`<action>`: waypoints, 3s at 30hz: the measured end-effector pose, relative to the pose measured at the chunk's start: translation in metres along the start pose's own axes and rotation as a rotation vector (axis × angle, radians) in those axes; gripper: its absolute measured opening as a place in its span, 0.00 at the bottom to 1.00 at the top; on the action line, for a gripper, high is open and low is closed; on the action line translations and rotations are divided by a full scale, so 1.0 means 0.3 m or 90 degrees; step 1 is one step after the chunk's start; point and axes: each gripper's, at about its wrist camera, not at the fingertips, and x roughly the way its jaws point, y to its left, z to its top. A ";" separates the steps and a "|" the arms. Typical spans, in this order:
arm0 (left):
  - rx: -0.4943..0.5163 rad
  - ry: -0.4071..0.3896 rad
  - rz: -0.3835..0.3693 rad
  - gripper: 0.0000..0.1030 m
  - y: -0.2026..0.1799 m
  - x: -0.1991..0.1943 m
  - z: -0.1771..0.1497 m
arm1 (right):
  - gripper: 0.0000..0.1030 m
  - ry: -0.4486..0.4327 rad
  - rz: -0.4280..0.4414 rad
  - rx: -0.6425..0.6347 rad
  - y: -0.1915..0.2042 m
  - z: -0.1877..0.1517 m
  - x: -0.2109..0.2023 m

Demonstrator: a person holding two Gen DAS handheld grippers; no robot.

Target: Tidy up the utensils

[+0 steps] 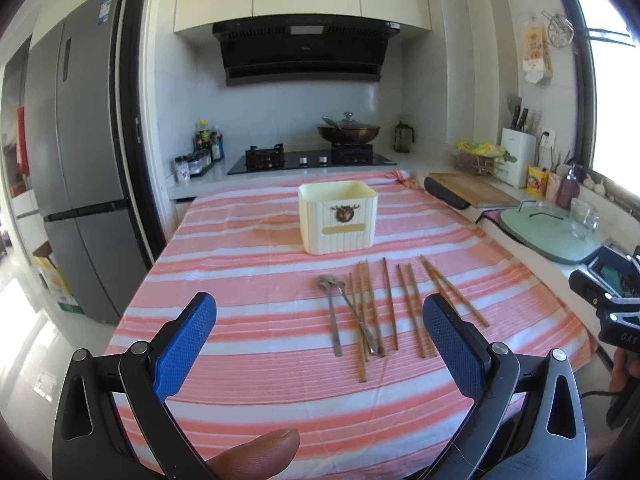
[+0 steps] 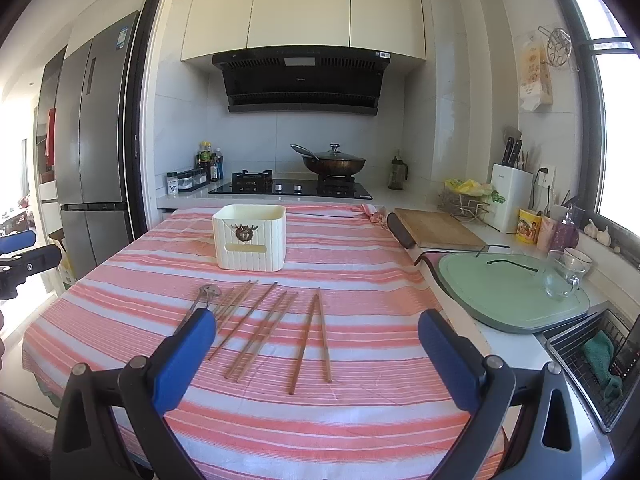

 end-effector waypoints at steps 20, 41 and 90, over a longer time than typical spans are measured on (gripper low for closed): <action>0.018 0.093 0.012 1.00 0.015 0.378 -0.040 | 1.00 0.083 -0.025 -0.011 -0.071 -0.088 0.289; -0.014 0.251 0.044 1.00 0.027 0.910 -0.139 | 1.00 0.249 0.012 -0.123 -0.104 -0.172 0.727; -0.134 0.361 -0.077 0.01 0.202 0.945 -0.187 | 1.00 0.331 0.032 -0.089 -0.121 -0.225 0.886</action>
